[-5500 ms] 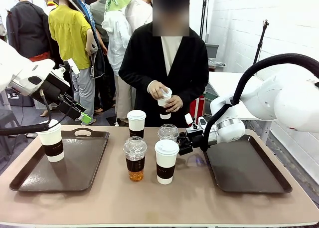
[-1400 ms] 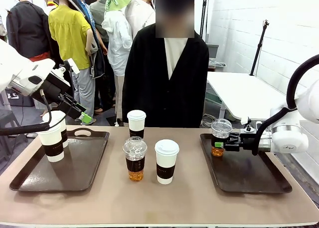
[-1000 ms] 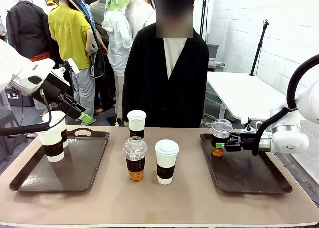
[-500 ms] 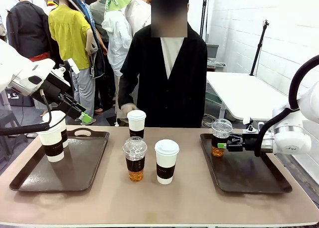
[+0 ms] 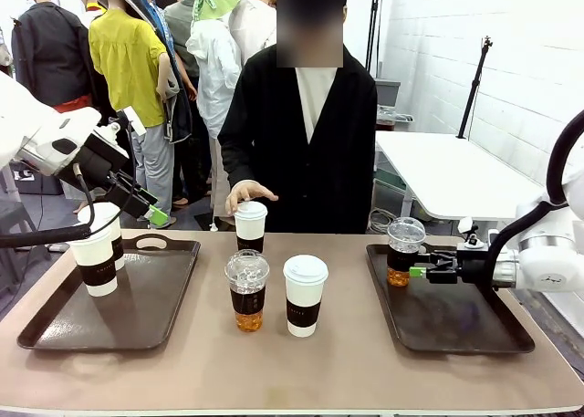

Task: Distribute the coffee onto the tray.
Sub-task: Pick up one iced Americano and place it on the right Handle tray, then pick up another iced Americano from the middle of the table and place it on the right Handle tray.

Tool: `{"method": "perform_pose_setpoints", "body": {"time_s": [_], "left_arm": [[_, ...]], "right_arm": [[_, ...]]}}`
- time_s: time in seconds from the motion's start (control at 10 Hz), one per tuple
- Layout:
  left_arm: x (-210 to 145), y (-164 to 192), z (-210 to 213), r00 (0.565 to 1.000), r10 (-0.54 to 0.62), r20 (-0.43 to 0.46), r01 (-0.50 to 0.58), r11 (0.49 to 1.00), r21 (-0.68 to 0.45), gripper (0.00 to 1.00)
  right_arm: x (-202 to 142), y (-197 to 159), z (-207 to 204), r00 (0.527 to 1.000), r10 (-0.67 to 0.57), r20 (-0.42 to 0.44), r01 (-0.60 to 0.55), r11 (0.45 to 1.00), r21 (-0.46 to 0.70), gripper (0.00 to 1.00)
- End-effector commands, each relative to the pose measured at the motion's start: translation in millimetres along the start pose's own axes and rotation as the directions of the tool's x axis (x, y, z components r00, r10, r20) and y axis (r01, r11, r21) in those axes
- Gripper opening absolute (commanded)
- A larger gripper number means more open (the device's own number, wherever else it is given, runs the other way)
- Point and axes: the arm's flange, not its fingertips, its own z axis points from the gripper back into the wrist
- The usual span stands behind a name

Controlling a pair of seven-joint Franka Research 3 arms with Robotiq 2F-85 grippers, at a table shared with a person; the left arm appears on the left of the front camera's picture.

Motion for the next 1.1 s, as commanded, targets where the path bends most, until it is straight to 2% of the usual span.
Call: {"method": "perform_pose_setpoints", "body": {"time_s": [0.0, 1.0], "left_arm": [[-1.1, 1.8, -0.3, 1.000, -0.012, 0.018, 0.012, 1.000, -0.016, 1.00], [-1.1, 1.8, -0.3, 1.000, -0.012, 0.018, 0.012, 1.000, -0.016, 1.00]], "right_arm": [[-2.1, 15.3, 7.2, 1.000, -0.014, 0.014, 0.015, 0.999, -0.028, 1.00], [0.0, 13.3, 10.2, 1.000, -0.011, -0.010, 0.011, 1.000, 0.000, 1.00]]}}
